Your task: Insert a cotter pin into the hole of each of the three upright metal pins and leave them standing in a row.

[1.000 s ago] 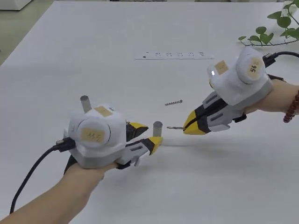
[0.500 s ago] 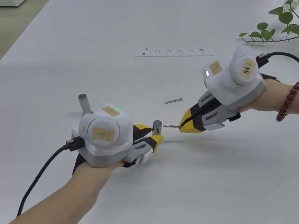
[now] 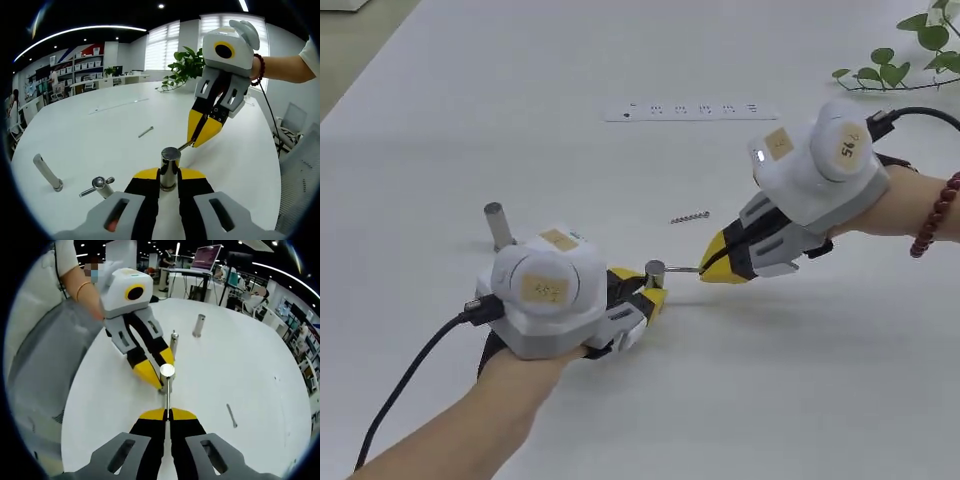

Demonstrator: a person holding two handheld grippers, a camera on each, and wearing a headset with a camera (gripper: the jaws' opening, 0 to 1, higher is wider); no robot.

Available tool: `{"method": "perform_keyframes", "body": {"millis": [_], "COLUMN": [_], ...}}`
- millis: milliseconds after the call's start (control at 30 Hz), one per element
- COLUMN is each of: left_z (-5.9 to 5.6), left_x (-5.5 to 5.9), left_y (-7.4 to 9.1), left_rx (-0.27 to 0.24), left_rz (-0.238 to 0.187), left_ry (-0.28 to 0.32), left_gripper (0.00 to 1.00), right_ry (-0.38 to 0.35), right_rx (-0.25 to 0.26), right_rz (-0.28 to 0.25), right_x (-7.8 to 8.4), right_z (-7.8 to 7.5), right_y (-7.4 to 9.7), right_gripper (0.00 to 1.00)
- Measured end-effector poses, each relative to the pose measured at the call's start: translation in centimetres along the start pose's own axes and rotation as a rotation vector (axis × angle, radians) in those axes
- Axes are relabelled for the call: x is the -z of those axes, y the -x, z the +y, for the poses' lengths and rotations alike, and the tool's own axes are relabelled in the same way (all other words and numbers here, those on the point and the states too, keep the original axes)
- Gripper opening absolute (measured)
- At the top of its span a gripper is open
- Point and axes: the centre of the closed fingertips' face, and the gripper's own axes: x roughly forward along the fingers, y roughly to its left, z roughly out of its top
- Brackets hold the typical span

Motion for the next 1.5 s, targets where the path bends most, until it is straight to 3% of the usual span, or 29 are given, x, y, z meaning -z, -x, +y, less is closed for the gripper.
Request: {"method": "perform_keyframes", "body": {"millis": [333, 467, 800, 1167, 1367, 1500], "left_z": [0.0, 0.0, 0.0, -0.1, -0.1, -0.1], "left_x": [0.0, 0.0, 0.2, 0.2, 0.2, 0.2], "left_y": [0.0, 0.0, 0.0, -0.1, -0.1, -0.1], "left_rx": [0.025, 0.034, 0.048, 0.060, 0.057, 0.055], "left_rz": [0.004, -0.001, -0.016, -0.018, -0.023, -0.021], "left_ry": [-0.048, -0.047, -0.018, -0.016, -0.009, -0.015], "left_gripper": [0.11, 0.11, 0.12, 0.11, 0.12, 0.12], "right_ry": [0.059, 0.098, 0.113, 0.094, 0.047, 0.018], "right_rx": [-0.018, -0.024, -0.034, -0.042, -0.042, -0.046], "right_rz": [0.028, 0.045, 0.053, 0.060, 0.061, 0.062], "right_x": [-0.5, -0.9, -1.6, -2.3, -2.5, -2.1], "right_z": [0.0, -0.1, 0.0, -0.1, 0.0, 0.4], "right_y": [-0.3, -0.5, -1.2, -1.9, -2.2, -2.6], "right_gripper": [0.03, 0.03, 0.03, 0.04, 0.04, 0.11]}}
